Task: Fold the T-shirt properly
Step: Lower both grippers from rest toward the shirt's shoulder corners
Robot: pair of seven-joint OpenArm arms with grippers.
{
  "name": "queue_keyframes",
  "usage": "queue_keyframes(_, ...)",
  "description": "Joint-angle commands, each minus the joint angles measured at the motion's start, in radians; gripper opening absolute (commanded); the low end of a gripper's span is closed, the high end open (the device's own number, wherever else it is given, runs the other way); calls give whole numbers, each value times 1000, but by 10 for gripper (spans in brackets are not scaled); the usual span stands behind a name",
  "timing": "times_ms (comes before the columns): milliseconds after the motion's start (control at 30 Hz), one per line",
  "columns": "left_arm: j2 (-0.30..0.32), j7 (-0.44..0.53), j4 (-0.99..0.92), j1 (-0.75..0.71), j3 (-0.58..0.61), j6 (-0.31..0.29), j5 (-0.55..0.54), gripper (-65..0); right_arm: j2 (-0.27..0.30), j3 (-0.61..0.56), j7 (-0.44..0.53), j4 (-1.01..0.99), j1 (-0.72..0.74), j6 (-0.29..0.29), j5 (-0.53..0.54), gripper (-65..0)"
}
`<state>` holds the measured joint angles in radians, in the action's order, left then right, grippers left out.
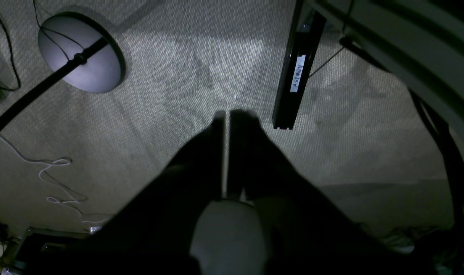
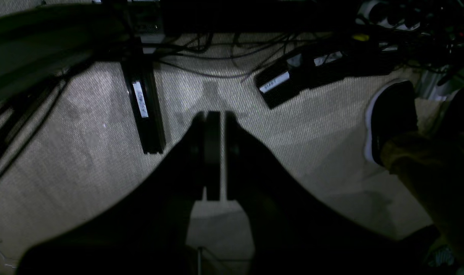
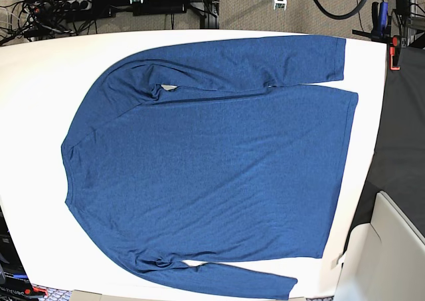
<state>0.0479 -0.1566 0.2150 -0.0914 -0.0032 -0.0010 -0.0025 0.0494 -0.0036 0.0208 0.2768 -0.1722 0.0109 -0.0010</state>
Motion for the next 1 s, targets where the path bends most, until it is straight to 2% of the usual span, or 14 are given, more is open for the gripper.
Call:
queue_keyframes(0, 5, -1, 2, -5, -4, 0, 2, -650, 5, -2, 5, 2, -11, -1, -4, -650)
queue_keyframes(167, 8, -1, 7, -18, -4, 0, 2, -650, 7, -2, 5, 2, -19, -1, -4, -650)
queue_keyframes(400, 36, -2, 143, -120, -4, 0, 2, -650, 34, -2, 11, 31, -66, -1, -4, -650)
queue_keyframes(500, 40, -2, 229, -176, -1, 0, 2, -650, 48, -2, 6, 131, -132, -1, -4, -650)
queue_keyframes(767, 109, -2, 481, -350, -1, 0, 0, -650, 109, 0, 5, 385, -310, -2, -4, -650)
queue_keyframes(967, 132, -2, 683, -459, -5, 0, 0, -650, 132, 7, 5, 626, -445, -7, -3, -650)
